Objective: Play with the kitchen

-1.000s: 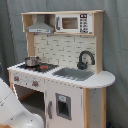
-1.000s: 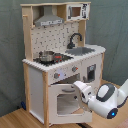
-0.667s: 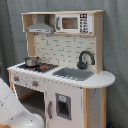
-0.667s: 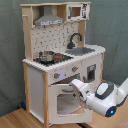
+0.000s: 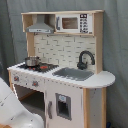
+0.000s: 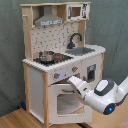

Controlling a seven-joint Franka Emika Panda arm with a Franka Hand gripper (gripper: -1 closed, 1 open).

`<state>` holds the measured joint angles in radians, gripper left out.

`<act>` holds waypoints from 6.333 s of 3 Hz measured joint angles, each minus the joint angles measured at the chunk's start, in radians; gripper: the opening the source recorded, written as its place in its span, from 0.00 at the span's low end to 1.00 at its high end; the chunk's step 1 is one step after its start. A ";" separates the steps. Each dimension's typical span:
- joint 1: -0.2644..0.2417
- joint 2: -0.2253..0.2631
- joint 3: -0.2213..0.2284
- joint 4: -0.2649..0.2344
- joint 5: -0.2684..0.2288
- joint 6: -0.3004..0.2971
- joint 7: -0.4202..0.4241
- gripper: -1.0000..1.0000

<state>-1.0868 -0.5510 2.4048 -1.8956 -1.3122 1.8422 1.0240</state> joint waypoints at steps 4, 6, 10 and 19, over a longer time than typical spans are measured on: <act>0.000 0.097 -0.007 0.107 0.015 -0.186 -0.397 1.00; 0.001 0.197 -0.006 0.126 0.015 -0.288 -0.550 1.00; -0.001 0.357 -0.012 0.129 0.198 -0.481 -0.832 1.00; -0.133 0.663 -0.069 -0.127 0.828 -0.418 -1.006 1.00</act>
<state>-1.2200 0.1115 2.3354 -2.0224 -0.4840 1.4245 0.0176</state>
